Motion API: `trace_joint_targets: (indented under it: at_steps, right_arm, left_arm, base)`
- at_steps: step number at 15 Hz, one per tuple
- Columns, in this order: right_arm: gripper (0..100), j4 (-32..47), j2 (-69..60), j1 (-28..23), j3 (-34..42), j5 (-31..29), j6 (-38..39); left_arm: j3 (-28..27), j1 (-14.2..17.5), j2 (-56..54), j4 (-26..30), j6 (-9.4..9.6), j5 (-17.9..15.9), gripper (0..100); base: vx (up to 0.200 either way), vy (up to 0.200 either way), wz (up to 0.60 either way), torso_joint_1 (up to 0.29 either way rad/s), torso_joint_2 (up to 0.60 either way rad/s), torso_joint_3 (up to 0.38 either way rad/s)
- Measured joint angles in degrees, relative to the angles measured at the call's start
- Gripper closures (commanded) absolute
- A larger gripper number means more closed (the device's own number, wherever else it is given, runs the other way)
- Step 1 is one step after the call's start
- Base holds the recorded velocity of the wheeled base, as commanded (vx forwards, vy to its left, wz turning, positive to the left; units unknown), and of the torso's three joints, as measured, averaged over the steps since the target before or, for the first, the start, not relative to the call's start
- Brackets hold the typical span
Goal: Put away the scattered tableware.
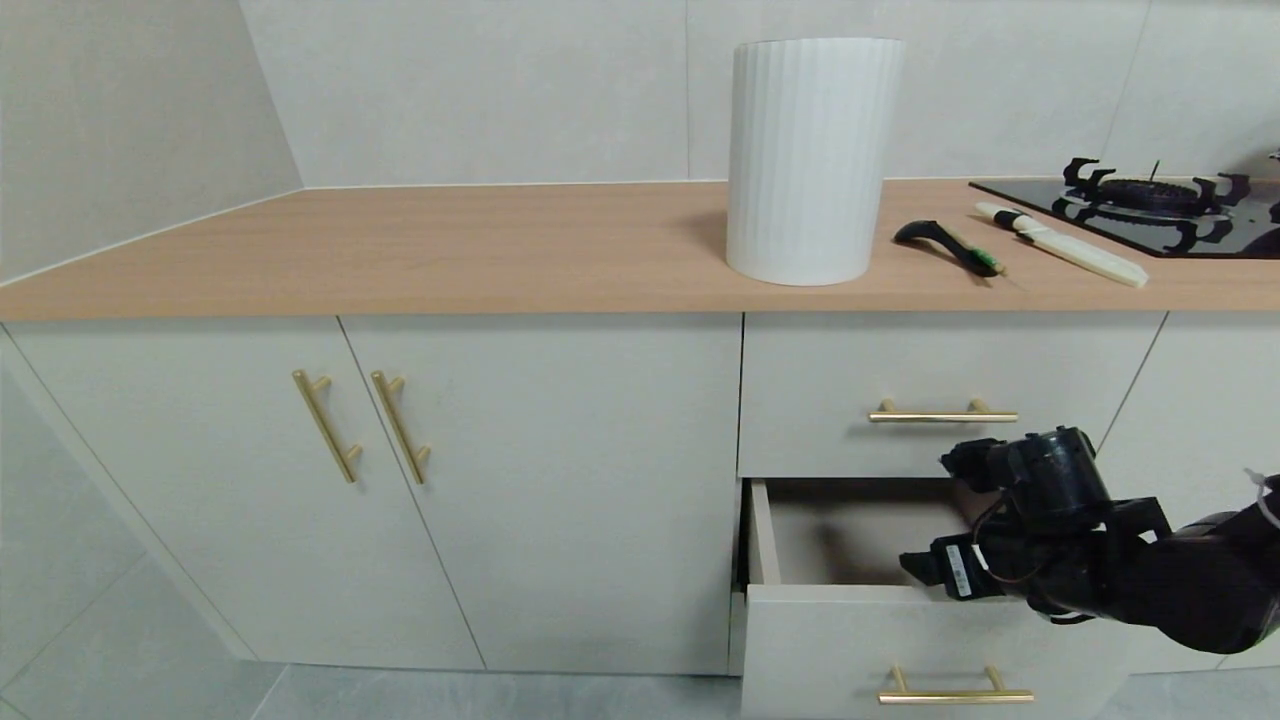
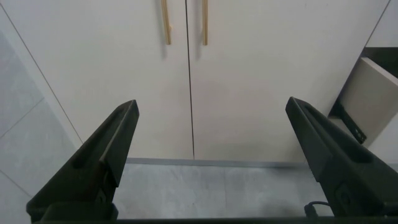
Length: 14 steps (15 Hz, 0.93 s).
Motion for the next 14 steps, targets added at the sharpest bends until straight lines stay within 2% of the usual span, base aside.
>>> trace_joint_targets:
  at_steps: [14]
  right_arm:
    - [0,27.0,-9.3,3.7,-0.2,1.1,-9.6]
  left_arm:
    - [0.0,0.0,0.0,0.0,0.0,0.0,0]
  base:
    - [0.0,0.0,0.0,0.0,0.0,0.0]
